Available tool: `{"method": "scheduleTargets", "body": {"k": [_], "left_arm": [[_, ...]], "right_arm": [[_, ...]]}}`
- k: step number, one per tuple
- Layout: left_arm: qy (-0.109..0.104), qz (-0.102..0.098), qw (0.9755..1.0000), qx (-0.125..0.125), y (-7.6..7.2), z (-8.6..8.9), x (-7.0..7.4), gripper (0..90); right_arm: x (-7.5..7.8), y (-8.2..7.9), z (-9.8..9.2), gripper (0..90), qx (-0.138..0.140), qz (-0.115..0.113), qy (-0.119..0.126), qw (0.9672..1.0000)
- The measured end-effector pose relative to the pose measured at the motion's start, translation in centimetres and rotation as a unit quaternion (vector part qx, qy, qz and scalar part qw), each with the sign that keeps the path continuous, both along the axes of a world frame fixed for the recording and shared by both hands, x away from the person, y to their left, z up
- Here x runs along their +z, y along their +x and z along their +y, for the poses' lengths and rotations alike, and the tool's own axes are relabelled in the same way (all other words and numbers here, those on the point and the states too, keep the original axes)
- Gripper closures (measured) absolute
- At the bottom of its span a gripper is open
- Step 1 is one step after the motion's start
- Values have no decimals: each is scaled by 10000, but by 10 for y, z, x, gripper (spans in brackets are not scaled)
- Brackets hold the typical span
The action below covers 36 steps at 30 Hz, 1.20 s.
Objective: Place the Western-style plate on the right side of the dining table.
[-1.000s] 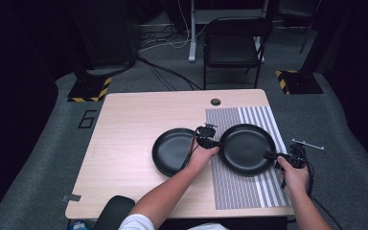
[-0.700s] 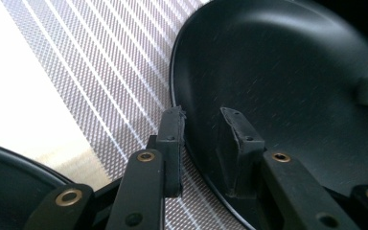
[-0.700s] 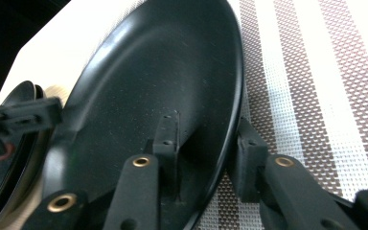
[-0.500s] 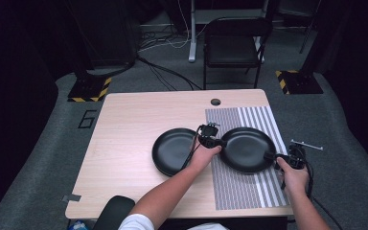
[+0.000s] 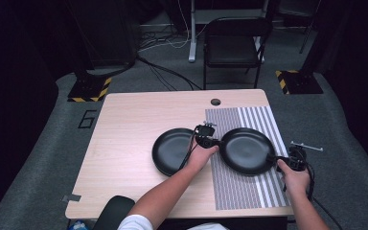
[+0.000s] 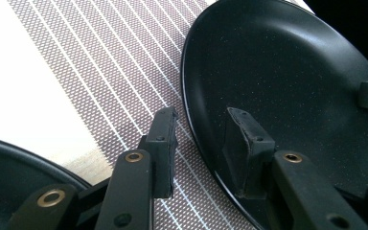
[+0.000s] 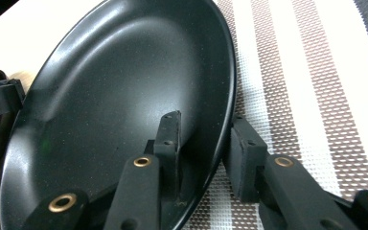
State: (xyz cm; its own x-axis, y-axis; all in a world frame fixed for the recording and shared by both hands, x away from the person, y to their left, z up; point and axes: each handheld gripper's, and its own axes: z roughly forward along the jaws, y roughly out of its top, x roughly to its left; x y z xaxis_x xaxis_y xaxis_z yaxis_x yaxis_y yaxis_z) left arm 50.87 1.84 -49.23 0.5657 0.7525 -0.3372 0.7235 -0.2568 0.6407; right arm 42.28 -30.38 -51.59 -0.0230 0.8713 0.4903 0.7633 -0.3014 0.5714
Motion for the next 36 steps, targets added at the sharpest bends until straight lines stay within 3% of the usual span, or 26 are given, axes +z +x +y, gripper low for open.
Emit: {"method": "scheduleTargets", "body": {"k": [8, 11, 20, 36], "left_arm": [[-45, 47, 10000, -51, -1, 0, -1, 605], [-61, 4, 10000, -59, -1, 1, 0, 584], [-130, -208, 9997, -28, -3, 9, 7, 509], [-107, -486, 9987, 44, -5, 41, 20, 479]], "right_arm": [[8, -5, -5, 688, -49, -263, -239, 9994], [15, -8, -7, 675, -29, -453, -309, 9985], [24, -12, -2, 623, 98, -636, -558, 9964], [42, -18, 2, 577, 197, -896, -758, 9929]]}}
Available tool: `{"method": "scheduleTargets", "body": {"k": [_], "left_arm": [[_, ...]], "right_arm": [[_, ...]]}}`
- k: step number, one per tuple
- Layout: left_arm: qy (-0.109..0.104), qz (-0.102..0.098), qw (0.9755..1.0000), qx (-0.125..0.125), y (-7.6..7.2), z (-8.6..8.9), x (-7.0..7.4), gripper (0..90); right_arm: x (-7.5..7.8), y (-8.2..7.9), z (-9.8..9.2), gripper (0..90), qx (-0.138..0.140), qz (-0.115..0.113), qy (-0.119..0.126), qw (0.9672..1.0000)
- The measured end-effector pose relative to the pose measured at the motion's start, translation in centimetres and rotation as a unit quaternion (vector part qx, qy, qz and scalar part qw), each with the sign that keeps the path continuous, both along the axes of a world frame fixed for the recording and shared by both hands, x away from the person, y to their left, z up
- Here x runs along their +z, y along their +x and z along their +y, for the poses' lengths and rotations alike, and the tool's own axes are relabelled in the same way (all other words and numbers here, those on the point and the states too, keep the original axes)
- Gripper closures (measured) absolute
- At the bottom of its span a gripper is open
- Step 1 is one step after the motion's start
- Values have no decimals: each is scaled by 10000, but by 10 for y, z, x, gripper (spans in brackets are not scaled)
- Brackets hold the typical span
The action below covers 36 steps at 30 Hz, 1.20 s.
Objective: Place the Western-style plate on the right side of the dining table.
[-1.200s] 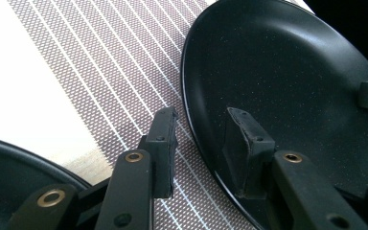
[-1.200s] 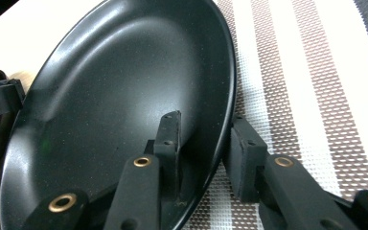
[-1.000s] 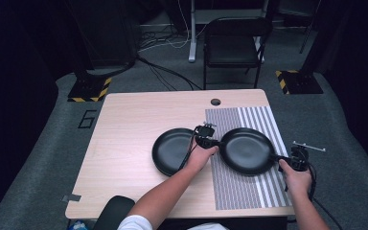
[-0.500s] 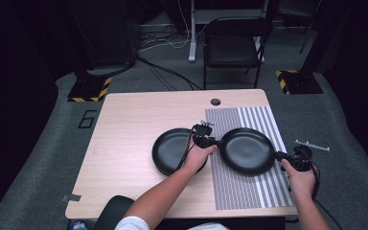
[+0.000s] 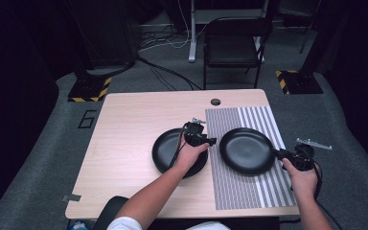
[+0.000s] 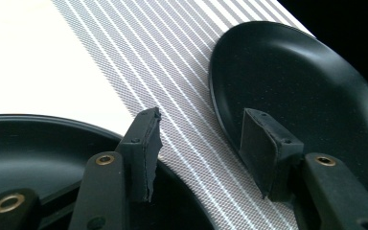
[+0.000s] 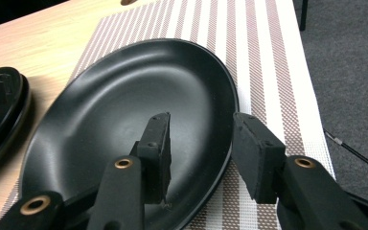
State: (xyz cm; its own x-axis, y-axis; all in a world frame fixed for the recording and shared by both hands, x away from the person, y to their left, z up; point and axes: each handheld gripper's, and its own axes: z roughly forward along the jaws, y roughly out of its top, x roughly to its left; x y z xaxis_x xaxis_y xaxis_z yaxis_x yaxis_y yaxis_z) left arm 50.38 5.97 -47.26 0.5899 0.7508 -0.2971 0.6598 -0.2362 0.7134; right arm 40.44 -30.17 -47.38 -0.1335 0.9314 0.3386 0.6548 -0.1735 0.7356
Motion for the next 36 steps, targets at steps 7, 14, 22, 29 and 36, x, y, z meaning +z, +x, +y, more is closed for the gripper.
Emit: {"method": "scheduleTargets", "body": {"k": [7, 14, 22, 29, 36], "left_arm": [[-94, -118, 9999, 62, 0, 18, 4, 458], [30, -211, 9996, 164, -4, 36, 7, 457], [47, -329, 9990, 315, -13, 68, 10, 456], [97, -416, 9979, 487, -19, 96, 11, 455], [79, -378, 9964, 753, -27, 125, 6, 455]], "right_arm": [[9, -3, 11, 572, 235, -98, -174, 9995], [13, -10, 22, 565, 490, -118, -241, 9984], [17, -20, 32, 563, 761, -161, -460, 9959], [17, -26, 43, 561, 996, -129, -505, 9937], [18, -32, 60, 564, 1239, -142, -576, 9905]]}}
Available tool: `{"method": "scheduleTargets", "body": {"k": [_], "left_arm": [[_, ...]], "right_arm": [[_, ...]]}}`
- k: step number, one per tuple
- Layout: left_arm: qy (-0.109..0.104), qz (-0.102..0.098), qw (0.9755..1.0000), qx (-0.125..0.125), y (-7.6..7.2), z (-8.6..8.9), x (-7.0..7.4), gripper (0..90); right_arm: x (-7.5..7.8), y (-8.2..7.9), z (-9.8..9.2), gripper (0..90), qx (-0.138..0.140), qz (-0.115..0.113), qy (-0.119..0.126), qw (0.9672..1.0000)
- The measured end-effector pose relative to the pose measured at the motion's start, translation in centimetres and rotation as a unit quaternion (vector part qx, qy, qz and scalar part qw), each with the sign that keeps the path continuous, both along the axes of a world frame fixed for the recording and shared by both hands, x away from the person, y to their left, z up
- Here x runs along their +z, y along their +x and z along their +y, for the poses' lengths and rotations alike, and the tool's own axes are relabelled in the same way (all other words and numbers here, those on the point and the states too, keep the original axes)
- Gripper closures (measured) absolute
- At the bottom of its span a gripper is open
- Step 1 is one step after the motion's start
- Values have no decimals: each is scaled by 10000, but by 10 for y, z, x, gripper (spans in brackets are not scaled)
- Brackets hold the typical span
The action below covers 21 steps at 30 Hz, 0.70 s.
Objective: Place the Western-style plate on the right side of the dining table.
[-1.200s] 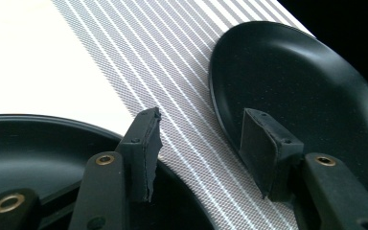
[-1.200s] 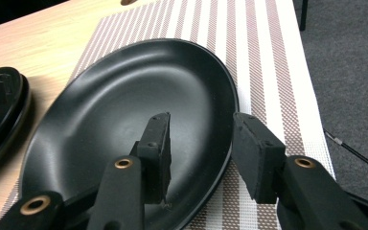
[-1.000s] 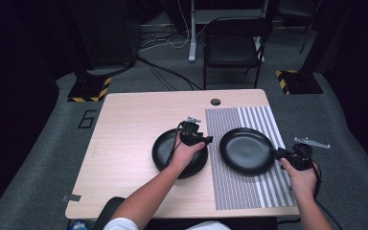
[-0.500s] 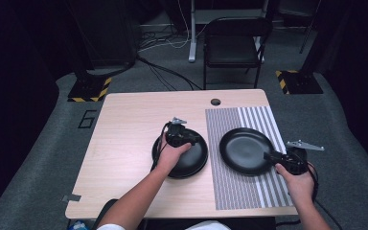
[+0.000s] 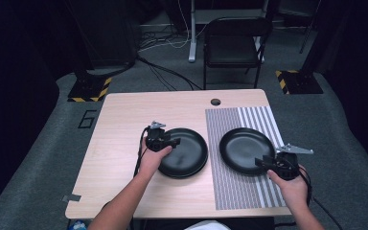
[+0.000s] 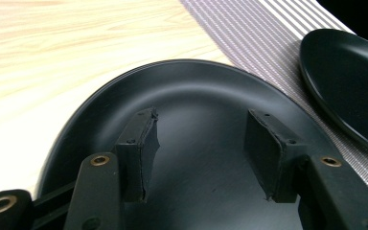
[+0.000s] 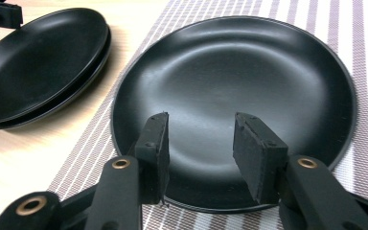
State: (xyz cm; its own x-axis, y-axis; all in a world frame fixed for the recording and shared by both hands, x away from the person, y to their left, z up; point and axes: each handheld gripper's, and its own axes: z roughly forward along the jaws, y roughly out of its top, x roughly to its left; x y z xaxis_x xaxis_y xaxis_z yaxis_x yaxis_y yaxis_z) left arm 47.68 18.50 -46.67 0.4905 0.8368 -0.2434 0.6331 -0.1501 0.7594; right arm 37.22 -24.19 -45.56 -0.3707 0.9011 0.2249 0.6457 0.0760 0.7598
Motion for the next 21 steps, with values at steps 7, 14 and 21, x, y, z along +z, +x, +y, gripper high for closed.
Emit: {"method": "scheduleTargets", "body": {"k": [7, 14, 21], "left_arm": [[61, -30, 9998, 208, -7, 18, -2, 454], [188, -160, 9983, 530, -14, 41, -3, 456], [428, -220, 9954, 834, -20, 65, -8, 456]], "right_arm": [[-3, 1, 25, 567, 361, -12, -100, 9993], [-9, 4, 56, 566, 941, -85, -128, 9954], [-19, 4, 81, 562, 1458, -120, -253, 9889]]}}
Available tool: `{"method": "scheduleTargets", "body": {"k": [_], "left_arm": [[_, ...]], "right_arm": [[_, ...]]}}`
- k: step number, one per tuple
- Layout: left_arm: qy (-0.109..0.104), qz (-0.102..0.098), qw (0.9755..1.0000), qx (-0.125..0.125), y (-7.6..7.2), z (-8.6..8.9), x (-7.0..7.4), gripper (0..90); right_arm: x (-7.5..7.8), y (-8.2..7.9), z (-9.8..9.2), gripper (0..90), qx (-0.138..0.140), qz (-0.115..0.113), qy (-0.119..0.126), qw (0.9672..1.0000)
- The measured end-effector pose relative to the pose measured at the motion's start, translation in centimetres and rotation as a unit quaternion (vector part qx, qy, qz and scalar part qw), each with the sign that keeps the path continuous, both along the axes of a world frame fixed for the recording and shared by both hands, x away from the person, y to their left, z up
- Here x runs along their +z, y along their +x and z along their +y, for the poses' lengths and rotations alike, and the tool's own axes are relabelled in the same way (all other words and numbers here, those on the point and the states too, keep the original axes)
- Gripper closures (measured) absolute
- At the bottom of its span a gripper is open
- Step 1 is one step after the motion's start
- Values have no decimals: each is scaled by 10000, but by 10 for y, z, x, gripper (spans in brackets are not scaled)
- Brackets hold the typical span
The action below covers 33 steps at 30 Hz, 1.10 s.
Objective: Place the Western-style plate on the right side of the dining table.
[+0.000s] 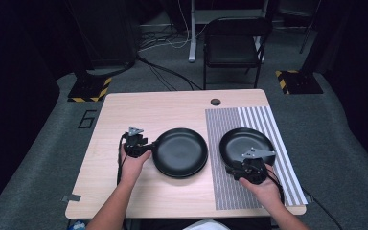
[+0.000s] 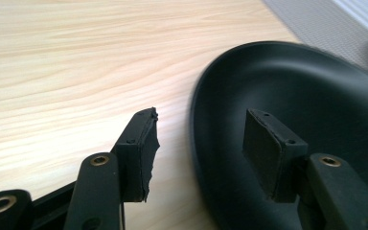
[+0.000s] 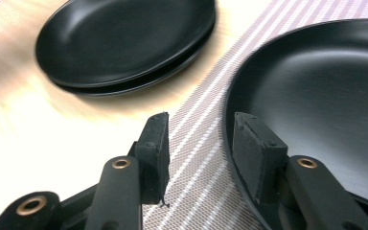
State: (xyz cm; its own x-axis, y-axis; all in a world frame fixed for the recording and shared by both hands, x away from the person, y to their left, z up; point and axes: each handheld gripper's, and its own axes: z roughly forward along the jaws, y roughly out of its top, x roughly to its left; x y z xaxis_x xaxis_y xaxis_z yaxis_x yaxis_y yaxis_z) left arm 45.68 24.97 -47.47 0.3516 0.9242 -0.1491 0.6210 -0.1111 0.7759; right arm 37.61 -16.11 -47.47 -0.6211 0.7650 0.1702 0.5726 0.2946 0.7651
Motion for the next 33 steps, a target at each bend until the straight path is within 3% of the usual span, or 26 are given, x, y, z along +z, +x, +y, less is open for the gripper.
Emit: {"method": "scheduleTargets", "body": {"k": [6, 10, 13, 18, 24, 33], "left_arm": [[38, 12, 9999, 165, -2, 16, -2, 452], [-25, 33, 9997, 252, -4, 26, -3, 445], [-36, 21, 9993, 360, -4, 33, -4, 440], [93, 119, 9983, 558, 0, 46, -13, 438], [191, 199, 9973, 682, 5, 54, -22, 436], [508, 305, 9961, 655, 12, 56, -35, 422]], "right_arm": [[-8, -2, 13, 555, 292, -14, -82, 9995], [-13, -6, 22, 553, 458, -55, -302, 9985], [-17, -10, 30, 548, 749, -190, -424, 9961], [-25, -13, 42, 542, 1114, -194, -574, 9919], [-32, -12, 46, 530, 1214, -185, -666, 9902], [-36, -10, 43, 517, 1196, -224, -568, 9909]]}}
